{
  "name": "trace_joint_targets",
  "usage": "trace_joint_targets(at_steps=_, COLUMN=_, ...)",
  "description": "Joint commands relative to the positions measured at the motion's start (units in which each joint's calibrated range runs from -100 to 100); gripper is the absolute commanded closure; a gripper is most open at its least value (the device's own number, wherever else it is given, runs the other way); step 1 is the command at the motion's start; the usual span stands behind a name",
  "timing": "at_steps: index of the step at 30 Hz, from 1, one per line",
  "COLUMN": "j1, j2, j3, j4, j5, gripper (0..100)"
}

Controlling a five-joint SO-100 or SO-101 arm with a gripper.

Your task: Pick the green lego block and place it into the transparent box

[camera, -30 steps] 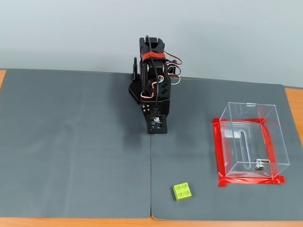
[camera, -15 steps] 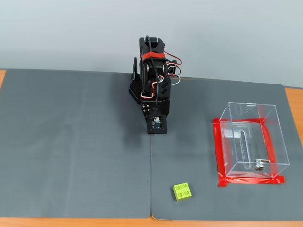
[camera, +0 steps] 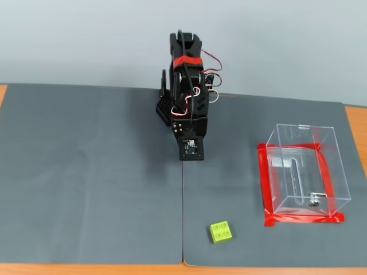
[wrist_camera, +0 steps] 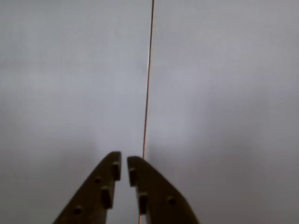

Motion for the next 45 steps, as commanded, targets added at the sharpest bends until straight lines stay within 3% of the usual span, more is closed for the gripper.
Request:
trace_joint_targets(at_steps=1, j1=-0.1, j2=9.1, j3=-9.7, j4=-1.1, j5=-0.3, gripper=98)
trace_joint_targets(at_steps=18, j1=-7.9, j2=41.3, j3=-44.4, j4=-0.9, j5=-0.4, gripper=98)
trace_joint_targets(at_steps=33, j1=-11.5, j2=58.0, j3=-60.9, j4=-1.4, j5=-0.2, gripper=98)
trace_joint_targets(at_steps=45, j1=-11.6, j2=65.8, j3=-62.7, j4=-12.4, j5=0.1, gripper=98)
